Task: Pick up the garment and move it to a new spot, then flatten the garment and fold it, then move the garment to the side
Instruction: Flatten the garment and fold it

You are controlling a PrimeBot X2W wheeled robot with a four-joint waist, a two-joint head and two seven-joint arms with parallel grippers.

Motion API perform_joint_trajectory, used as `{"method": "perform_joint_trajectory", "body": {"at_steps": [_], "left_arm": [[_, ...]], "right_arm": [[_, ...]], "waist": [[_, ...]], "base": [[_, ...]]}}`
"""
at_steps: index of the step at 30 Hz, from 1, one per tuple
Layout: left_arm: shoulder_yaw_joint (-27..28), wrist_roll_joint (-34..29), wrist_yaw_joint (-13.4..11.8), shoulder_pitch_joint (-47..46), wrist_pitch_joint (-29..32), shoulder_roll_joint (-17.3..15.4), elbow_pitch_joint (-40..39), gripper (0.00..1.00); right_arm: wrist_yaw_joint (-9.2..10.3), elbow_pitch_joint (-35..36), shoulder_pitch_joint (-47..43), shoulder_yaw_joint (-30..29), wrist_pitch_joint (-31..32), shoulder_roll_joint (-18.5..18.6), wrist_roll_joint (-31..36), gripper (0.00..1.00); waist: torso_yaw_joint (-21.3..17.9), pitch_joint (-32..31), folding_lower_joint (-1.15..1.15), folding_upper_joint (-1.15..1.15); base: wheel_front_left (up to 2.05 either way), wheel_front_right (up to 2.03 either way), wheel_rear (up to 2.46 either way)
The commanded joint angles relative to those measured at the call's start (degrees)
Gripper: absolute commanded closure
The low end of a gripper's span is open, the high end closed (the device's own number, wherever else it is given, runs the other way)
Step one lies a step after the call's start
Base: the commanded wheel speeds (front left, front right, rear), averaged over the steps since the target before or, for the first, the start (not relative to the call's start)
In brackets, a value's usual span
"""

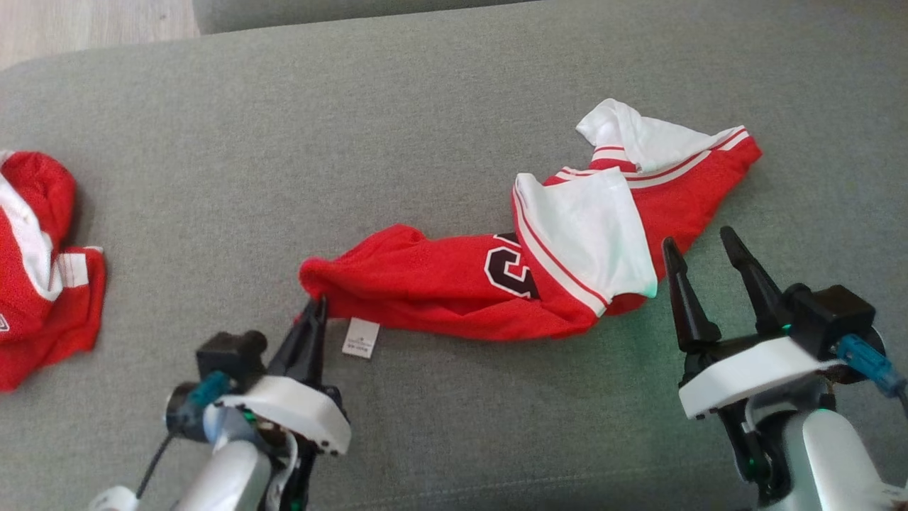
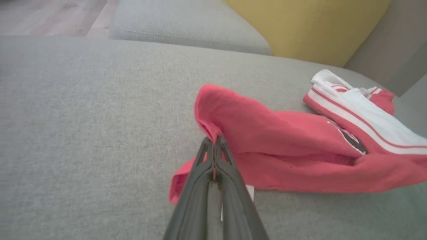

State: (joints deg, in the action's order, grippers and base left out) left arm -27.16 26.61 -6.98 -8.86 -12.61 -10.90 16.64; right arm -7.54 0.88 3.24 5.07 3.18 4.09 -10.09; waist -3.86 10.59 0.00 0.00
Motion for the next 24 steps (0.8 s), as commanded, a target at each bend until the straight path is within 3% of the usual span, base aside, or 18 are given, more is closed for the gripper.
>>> {"method": "perform_joint_trajectory", "body": {"at_steps": [1,9,22,23,24], "left_arm": [[2.56,0.58,0.35,-3.11,-0.62,-1.16,-2.05,1.00],[4.96,3.45,2.18,-9.26,1.42,-2.01,0.52,1.00],[6.15,8.12,7.10,-19.60,3.42,0.24,18.02,1.00],[6.14,8.22,7.45,-20.09,3.05,0.39,19.28,0.74],[6.16,8.23,7.67,-20.49,2.55,0.50,20.41,0.31]], "right_arm": [[0.05,1.91,2.51,0.98,-0.56,-0.11,-0.02,0.00],[0.05,2.05,4.06,1.06,-0.62,-0.16,-0.27,0.00],[0.05,0.27,6.07,2.20,-1.42,0.03,-1.29,0.00],[0.05,0.11,6.14,2.18,-1.48,0.07,-1.33,0.00],[0.05,-0.01,6.18,2.11,-1.58,0.11,-1.32,0.00]], "waist": [[0.15,0.38,0.00,0.00],[0.07,3.17,0.00,0.00],[-1.57,5.64,0.00,0.00],[-1.60,5.59,0.00,0.00],[-1.60,5.47,0.00,0.00]], "base": [[0.00,0.00,0.00],[0.00,0.00,0.00],[0.00,0.00,0.00],[0.00,0.00,0.00],[0.00,0.00,0.00]]}}
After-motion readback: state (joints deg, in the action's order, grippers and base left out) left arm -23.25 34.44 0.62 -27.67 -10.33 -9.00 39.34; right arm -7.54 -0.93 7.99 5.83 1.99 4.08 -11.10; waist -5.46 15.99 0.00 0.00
